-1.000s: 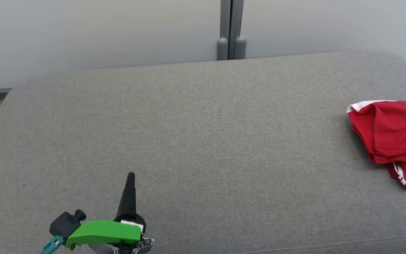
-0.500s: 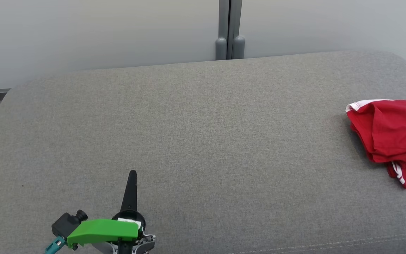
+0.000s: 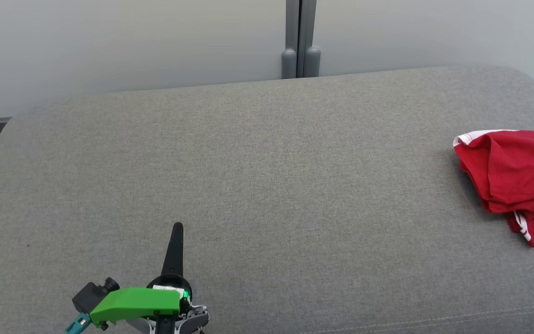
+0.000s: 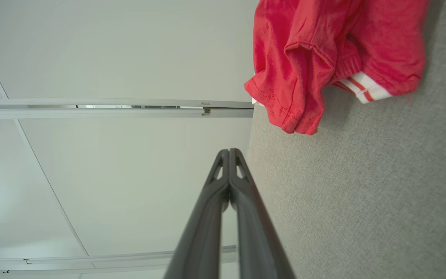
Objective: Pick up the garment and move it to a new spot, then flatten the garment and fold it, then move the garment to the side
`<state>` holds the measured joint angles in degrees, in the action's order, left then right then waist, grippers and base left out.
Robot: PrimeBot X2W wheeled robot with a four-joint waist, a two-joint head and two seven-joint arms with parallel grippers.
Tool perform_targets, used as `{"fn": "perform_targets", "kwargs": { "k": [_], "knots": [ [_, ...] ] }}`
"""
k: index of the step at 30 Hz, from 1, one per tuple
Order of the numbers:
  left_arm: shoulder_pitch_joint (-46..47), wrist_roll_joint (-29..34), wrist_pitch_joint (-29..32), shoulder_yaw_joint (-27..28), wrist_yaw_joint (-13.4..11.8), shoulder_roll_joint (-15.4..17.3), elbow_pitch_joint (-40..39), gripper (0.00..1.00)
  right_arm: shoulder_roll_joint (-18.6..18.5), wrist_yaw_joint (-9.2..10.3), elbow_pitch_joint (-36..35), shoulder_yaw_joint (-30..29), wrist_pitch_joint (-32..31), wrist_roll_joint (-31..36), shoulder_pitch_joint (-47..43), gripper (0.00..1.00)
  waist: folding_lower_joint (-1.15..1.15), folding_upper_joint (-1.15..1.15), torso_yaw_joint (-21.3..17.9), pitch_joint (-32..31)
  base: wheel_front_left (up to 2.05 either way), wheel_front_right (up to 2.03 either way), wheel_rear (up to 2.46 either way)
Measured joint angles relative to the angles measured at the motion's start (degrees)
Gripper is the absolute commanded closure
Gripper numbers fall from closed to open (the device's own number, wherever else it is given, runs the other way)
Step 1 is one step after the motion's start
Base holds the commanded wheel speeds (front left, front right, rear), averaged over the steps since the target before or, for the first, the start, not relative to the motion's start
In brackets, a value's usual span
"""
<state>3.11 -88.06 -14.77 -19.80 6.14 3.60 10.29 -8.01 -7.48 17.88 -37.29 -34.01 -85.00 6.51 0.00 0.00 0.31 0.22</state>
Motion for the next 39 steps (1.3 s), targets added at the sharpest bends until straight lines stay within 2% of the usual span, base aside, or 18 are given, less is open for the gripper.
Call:
{"fn": "perform_targets", "kwargs": {
  "k": [16, 39],
  "knots": [
    [0.2, -6.1, 0.0, -0.2, 1.3, -0.8, -0.1, 1.0, -0.3, 0.0, 1.9, -3.2, -3.7, -6.2, 1.6, 1.0, 0.0, 0.0, -0.3, 0.1, 0.0, 0.0, 0.0],
    [0.2, -6.1, 0.0, -0.2, 1.4, -0.8, -0.1, 1.0, -0.1, 0.0, 1.9, -3.7, -4.0, -6.1, 2.0, 1.0, 0.0, 0.0, -0.3, 0.1, 0.0, 0.0, 0.0]
  ]
}}
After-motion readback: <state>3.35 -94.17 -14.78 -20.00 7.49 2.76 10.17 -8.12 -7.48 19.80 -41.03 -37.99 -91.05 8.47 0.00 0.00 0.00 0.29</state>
